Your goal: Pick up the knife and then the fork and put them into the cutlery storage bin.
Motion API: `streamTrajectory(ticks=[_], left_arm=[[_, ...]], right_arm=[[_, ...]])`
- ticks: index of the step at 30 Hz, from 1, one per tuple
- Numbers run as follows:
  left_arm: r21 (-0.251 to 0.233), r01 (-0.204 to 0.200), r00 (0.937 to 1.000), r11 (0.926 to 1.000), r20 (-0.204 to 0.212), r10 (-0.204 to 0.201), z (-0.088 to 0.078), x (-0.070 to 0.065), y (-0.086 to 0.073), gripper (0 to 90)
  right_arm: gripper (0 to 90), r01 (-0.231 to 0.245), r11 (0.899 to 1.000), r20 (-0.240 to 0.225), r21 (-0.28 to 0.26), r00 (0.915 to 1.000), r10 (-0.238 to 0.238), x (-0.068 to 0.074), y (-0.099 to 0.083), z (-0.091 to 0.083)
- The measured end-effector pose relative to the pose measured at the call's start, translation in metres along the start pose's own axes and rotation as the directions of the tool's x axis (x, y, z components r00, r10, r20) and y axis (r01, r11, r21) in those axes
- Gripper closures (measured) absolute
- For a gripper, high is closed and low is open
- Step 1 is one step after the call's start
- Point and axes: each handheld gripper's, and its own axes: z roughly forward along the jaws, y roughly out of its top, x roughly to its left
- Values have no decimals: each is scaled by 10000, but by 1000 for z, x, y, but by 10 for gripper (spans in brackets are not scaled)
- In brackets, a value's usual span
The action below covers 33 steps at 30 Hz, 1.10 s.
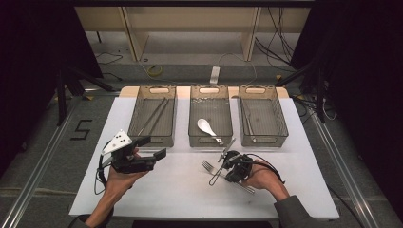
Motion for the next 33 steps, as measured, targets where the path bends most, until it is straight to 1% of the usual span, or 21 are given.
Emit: streamTrajectory(ticks=[1, 5, 6, 12, 21, 23, 26, 31, 33], left_arm=[[3, -7, 10000, 10000, 0, 7, 0, 0, 0, 160], [-15, 5, 10000, 10000, -8, -5, 0, 0, 0, 159], [-14, 6, 10000, 10000, -9, -6, 0, 0, 0, 159], [-9, -3, 10000, 10000, -9, 3, 0, 0, 0, 159], [-10, -1, 10000, 10000, -16, 1, 0, 0, 0, 159], [-26, -1, 10000, 10000, -8, 1, 0, 0, 0, 160], [-48, 28, 10000, 10000, -17, -28, 0, 0, 0, 159], [-15, -6, 10000, 10000, -35, 6, 0, 0, 0, 160], [-46, 24, 10000, 10000, -31, -24, 0, 0, 0, 159]], right_arm=[[850, 0, 10000, -37, 6, 10000, 0, -1, 0, -2], [850, -110, 9996, 43, -242, 9999, 111, -3, -2, -6], [850, -72, 9996, 28, -290, 10000, 72, -4, -2, -8], [850, -345, 9972, 52, -661, 9994, 349, -9, -5, -16], [851, -749, 9880, -30, -1351, 9972, 752, -19, -12, -34], [851, -930, 9835, -116, -1554, 9957, 923, -23, -16, -38], [851, -1184, 9758, -130, -1836, 9929, 1180, -30, -22, -45], [852, -1506, 9583, -189, -2429, 9884, 1506, -39, -31, -59], [851, -1594, 9534, -201, -2561, 9870, 1596, -41, -33, -63]])
